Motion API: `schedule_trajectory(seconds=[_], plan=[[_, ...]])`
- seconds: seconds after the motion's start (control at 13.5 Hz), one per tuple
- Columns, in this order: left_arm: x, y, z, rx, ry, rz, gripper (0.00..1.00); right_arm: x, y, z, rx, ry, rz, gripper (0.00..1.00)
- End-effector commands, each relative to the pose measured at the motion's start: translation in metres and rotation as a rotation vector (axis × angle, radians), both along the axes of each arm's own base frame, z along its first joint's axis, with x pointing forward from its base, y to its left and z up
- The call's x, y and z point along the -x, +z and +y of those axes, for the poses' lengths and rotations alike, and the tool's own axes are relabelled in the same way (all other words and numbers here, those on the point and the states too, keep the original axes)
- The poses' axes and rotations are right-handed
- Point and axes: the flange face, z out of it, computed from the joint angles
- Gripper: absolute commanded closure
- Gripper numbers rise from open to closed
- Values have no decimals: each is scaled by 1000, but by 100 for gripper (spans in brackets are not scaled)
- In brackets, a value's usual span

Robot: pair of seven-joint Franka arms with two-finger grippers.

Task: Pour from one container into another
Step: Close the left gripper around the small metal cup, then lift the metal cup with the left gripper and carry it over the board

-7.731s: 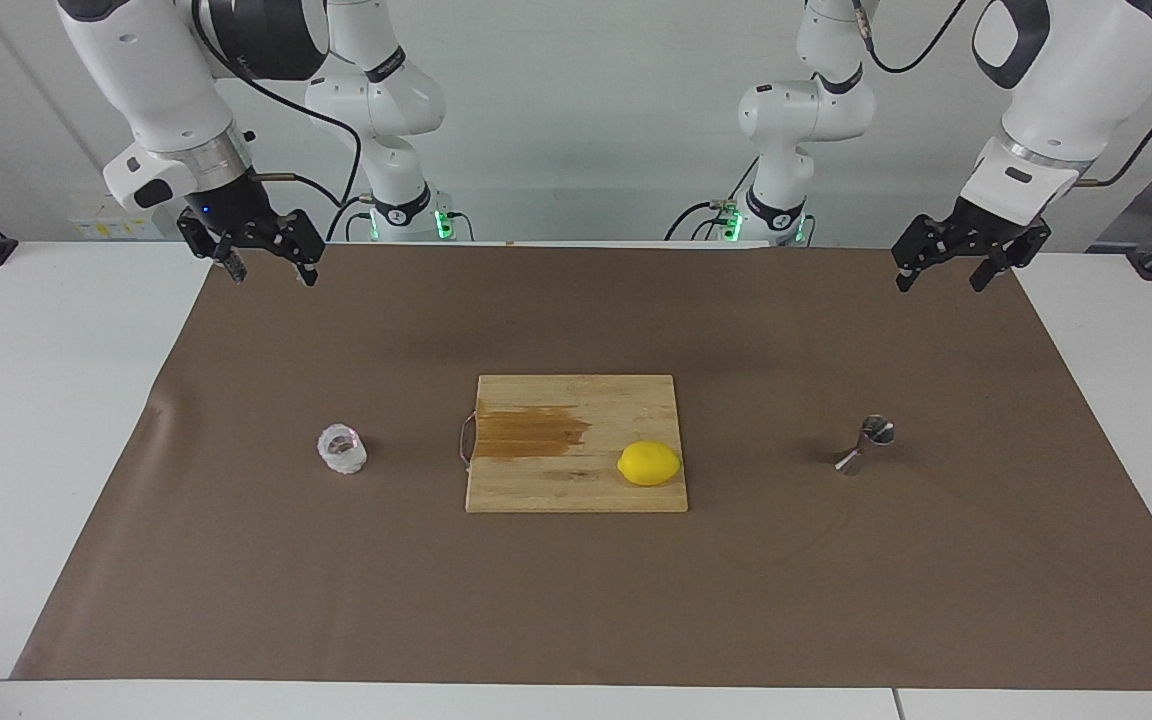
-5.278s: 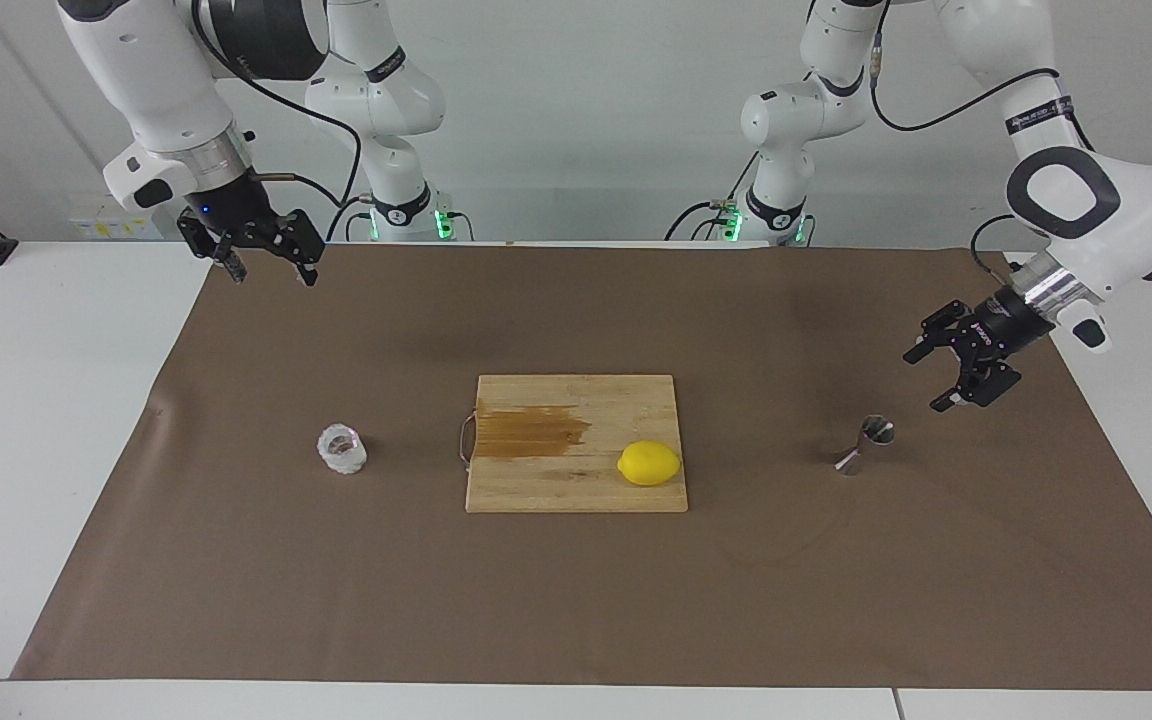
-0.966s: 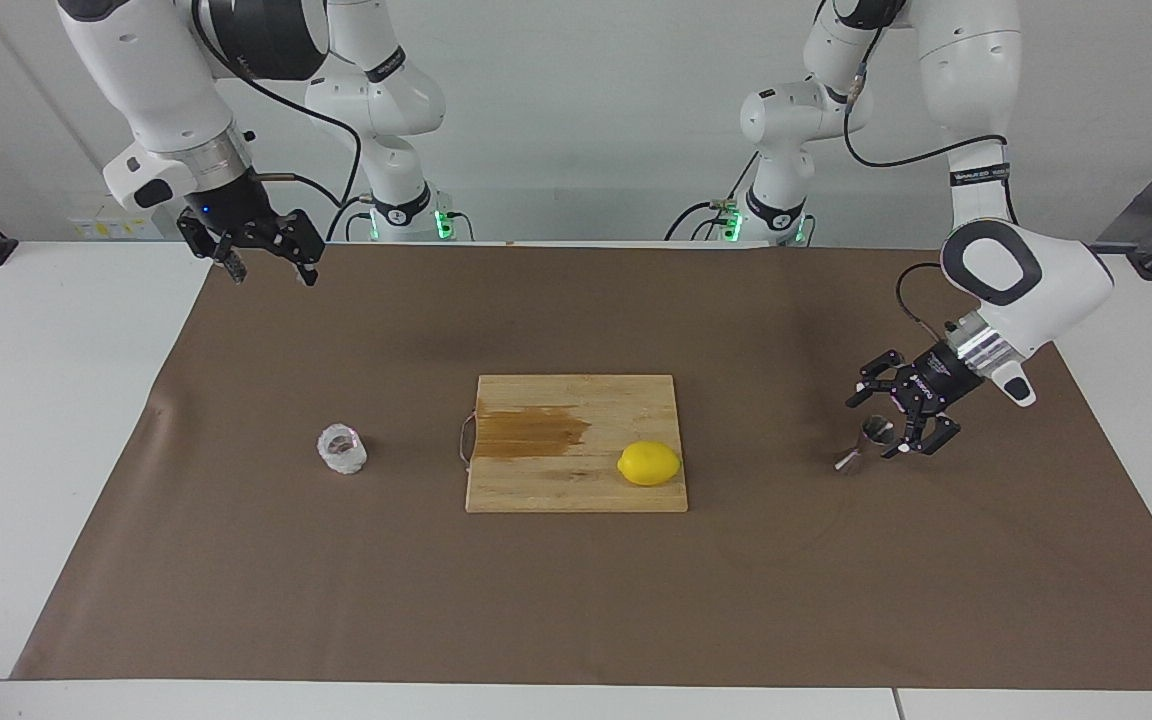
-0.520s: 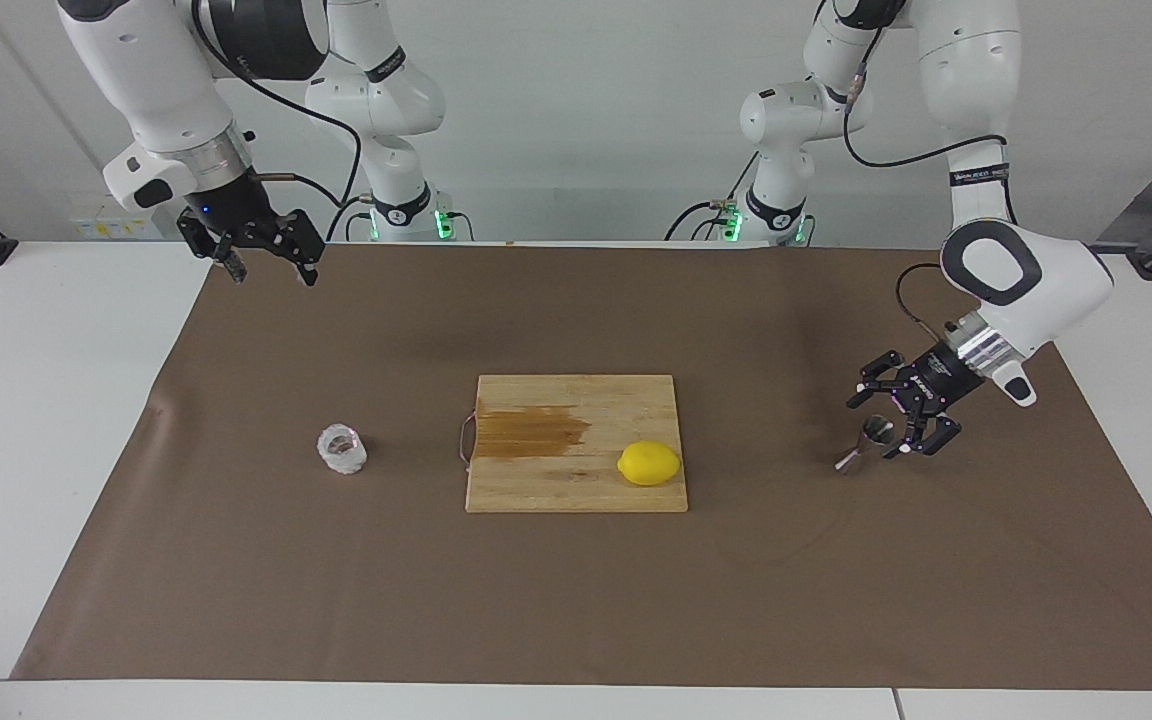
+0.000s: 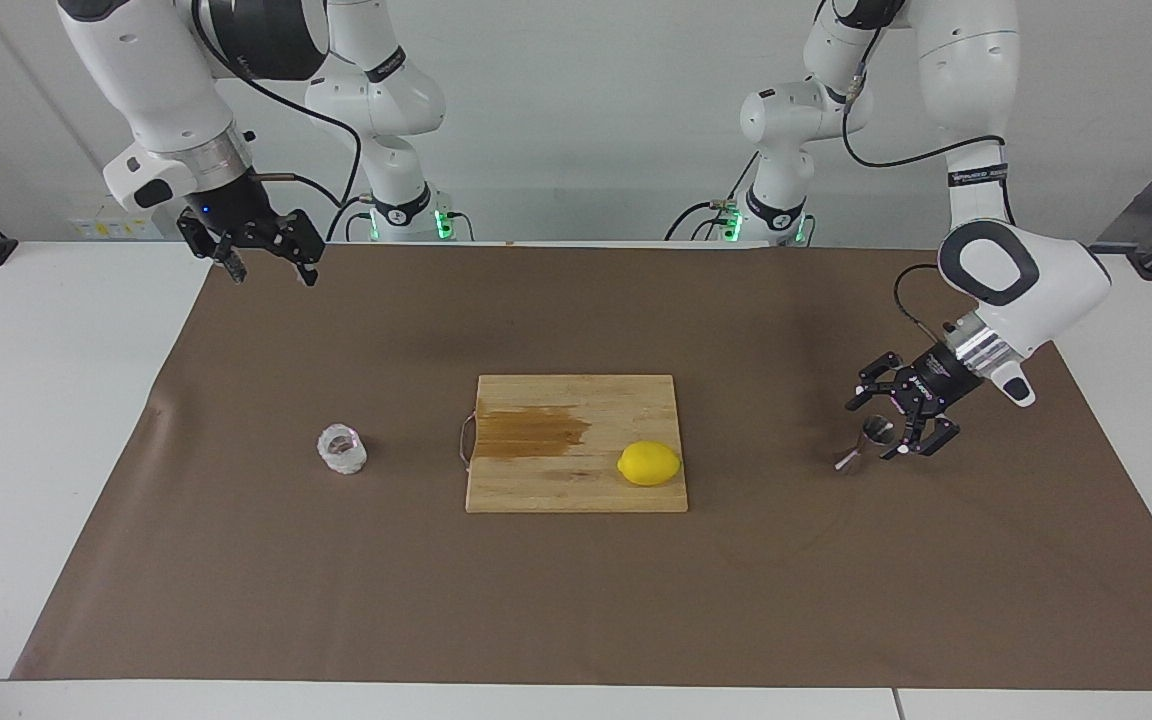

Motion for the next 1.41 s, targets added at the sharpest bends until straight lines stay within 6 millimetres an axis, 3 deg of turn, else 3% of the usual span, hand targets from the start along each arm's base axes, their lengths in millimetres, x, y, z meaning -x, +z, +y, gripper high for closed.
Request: schedule_trajectory(seconds=[0.0,0.07,0.15,0.37,0.45,0.74,1.34], plan=[[4,-1,-2,4,28,1,10,-1,1,-1,6,-19,8,0],[4,-1,-2,6,36,8,15,-1,1,-1,6,-19,8,0],[4,-1,-2,5,38,8,27,-1,2,-1,6,-19,7,0],[4,-1,-3,5,36,7,81,-1,1,-1,6,-19,8,0],[4,-1,-6,4,30,6,89,-1,1,-1,6,-19,8,0],[3,-1,-8,-1,33,2,94,-1,2,-1,6,-19,7,0],[-2,6,-15,10,19,-1,94,-1,2,-1,6,-19,7,0]])
